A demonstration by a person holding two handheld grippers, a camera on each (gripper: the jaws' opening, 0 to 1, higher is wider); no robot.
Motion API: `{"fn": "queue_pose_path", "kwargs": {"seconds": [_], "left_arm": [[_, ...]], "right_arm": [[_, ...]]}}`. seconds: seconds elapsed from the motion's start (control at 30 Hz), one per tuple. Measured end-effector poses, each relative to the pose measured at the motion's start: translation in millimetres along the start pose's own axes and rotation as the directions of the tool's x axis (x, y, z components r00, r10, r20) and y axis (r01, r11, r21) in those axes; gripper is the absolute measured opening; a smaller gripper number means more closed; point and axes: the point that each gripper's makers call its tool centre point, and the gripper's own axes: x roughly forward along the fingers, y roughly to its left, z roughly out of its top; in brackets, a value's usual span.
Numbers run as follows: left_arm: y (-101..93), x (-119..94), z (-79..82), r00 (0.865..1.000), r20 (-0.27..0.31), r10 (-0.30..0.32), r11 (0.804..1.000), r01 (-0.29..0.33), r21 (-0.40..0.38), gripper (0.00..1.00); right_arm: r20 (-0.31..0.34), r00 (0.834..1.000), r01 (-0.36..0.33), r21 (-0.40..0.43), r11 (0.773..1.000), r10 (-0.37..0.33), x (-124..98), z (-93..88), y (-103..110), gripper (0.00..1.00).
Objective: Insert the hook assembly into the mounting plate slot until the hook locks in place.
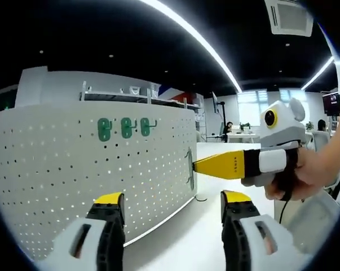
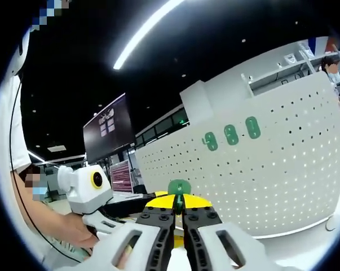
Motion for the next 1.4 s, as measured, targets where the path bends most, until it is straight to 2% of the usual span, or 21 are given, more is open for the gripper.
{"fn": "queue_pose_path", "kwargs": {"seconds": [0.2,0.33,0.37,0.43,0.57,0.63,0.93,1.1,1.4], "left_arm": [[0.5,0,-0.2,1.0,-0.001,0.006,1.0,-0.006,0.003,0.71],[2.4,-1,0.2,1.0,0.002,0.01,1.0,-0.01,0.003,0.71],[2.4,-1,-0.4,1.0,-0.002,0.011,1.0,-0.011,0.0,0.71],[2.0,-1,0.0,1.0,0.004,0.006,1.0,-0.006,-0.012,0.71],[0.6,-1,-0.2,1.0,0.004,0.003,1.0,-0.003,-0.014,0.71],[0.3,-1,0.4,1.0,0.007,0.004,1.0,-0.004,-0.011,0.71],[2.8,-2,1.9,1.0,0.014,0.016,1.0,-0.016,-0.019,0.7],[9.4,-8,1.8,0.999,0.019,0.037,0.999,-0.036,-0.034,0.7],[16.7,-17,-1.9,0.998,0.012,0.054,0.997,-0.053,-0.049,0.69]], "right_arm": [[-0.006,1.0,0.002,0.001,1.0,-0.002,0,-0.6,-1,0.01],[-0.005,0.999,0.036,-0.051,0.998,-0.037,-2,3.9,-8,0.01],[-0.018,0.996,0.082,-0.123,0.989,-0.085,-5,5.0,-17,0.01],[-0.036,0.989,0.134,-0.208,0.969,-0.145,-8,5.6,-25,0.01],[-0.042,0.973,0.208,-0.288,0.935,-0.229,-14,7.8,-37,0.01],[-0.037,0.968,0.227,-0.293,0.929,-0.249,-15,9.0,-40,0.01],[-0.028,0.966,0.237,-0.283,0.929,-0.255,-13,15.1,-46,0.01],[-0.025,0.958,0.272,-0.258,0.927,-0.287,-10,22.2,-63,0.01],[0.01,0.94,0.333,-0.247,0.91,-0.341,-3,42.4,-85,0.01]]}}
